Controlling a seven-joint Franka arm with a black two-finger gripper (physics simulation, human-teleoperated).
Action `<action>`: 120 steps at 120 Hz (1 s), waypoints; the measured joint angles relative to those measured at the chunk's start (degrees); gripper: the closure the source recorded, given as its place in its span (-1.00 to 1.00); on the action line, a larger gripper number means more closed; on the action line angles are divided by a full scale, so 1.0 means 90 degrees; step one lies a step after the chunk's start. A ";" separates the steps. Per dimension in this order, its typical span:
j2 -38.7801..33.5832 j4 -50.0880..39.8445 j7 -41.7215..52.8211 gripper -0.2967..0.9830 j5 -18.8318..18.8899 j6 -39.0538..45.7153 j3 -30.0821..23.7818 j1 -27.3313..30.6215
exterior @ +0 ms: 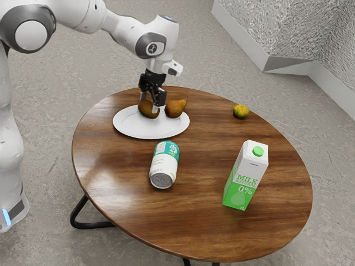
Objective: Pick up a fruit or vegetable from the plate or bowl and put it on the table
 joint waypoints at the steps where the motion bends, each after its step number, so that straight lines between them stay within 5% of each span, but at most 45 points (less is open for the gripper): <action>1: 0.0008 -0.0001 -0.0001 -0.51 0.0000 0.0007 0.0000 -0.0002; 30: 0.0221 -0.0009 -0.0014 -0.50 -0.0010 0.0174 0.0002 -0.0070; 84: 0.0189 0.0172 -0.0061 -0.16 -0.0084 0.0043 0.0021 -0.0175; 120: 0.0205 0.1581 -0.0177 -0.13 -0.0031 -0.1082 -0.0031 -0.0152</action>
